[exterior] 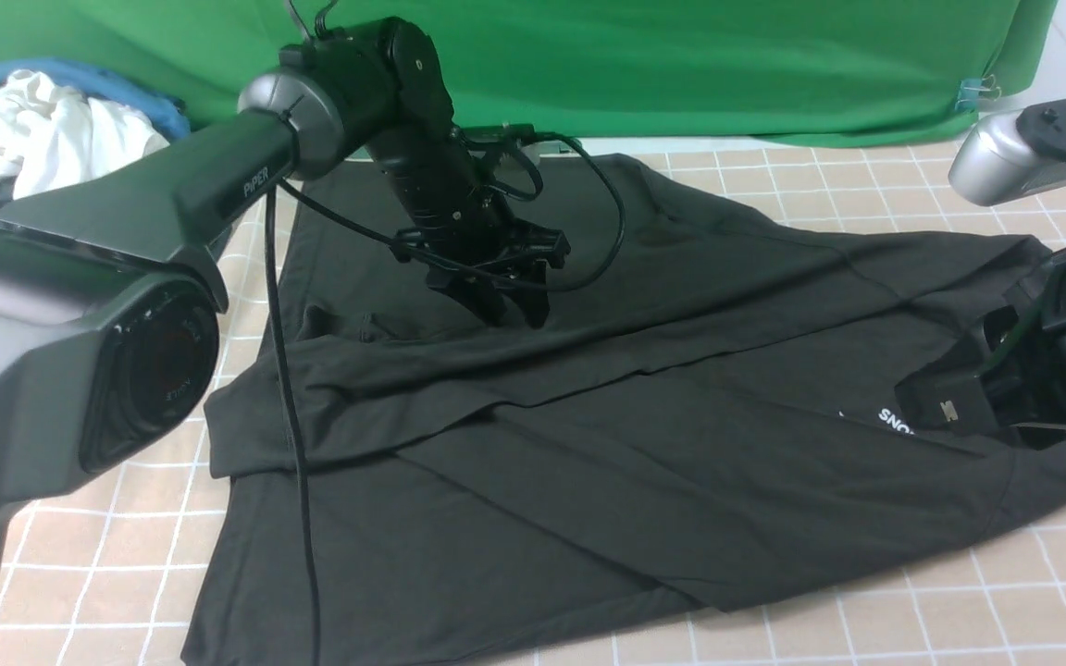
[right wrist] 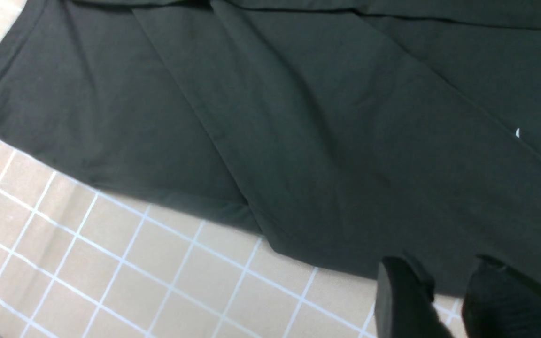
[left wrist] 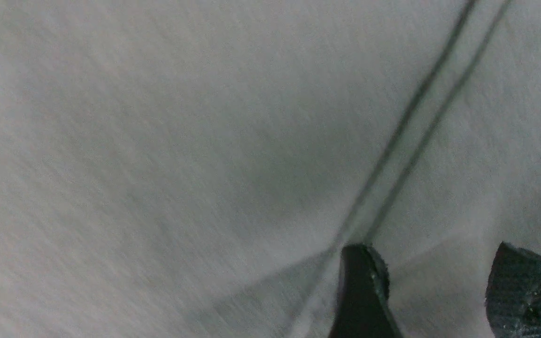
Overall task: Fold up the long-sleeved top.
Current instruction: Use both arms simultaneously to clamp the lower edge of the clothing fabric
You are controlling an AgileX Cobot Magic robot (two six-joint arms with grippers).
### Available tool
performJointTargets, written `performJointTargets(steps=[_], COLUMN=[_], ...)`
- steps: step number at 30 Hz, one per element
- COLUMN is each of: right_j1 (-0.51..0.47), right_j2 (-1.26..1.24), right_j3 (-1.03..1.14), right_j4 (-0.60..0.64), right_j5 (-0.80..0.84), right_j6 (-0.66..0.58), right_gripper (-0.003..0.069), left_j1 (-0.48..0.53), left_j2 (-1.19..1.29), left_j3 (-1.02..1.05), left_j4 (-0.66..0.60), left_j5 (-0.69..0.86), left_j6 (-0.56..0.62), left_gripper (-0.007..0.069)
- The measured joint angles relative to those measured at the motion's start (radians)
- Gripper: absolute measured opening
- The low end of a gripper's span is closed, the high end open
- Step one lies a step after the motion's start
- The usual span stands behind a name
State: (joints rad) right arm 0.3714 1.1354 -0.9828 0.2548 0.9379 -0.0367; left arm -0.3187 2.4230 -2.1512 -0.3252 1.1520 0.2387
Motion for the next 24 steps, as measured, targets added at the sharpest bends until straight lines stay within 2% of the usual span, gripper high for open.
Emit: performJointTargets(steps=[6,14,20,24], right_j1=[0.000,0.000,0.000,0.000], right_j2=[0.000,0.000,0.000,0.000], right_j3=[0.000,0.000,0.000,0.000], right_j4=[0.000,0.000,0.000,0.000], right_j5=[-0.001,-0.021,-0.030,-0.030], right_j6=[0.000,0.000,0.000,0.000], right_gripper=[0.0221,0.0229,0.0232,0.0235], left_j1=[-0.002,-0.002,-0.029,-0.038], left_j2=[0.002,0.004,0.007,0.009], left_j3=[0.000,0.000,-0.001,-0.001], left_j4=[0.066,0.025,0.013,0.023], left_j5=[-0.061,-0.053,-0.028,-0.050], left_j6=[-0.012,0.005,0.034,0.035], left_gripper=[0.0354,0.0344,0.0295,0.0218])
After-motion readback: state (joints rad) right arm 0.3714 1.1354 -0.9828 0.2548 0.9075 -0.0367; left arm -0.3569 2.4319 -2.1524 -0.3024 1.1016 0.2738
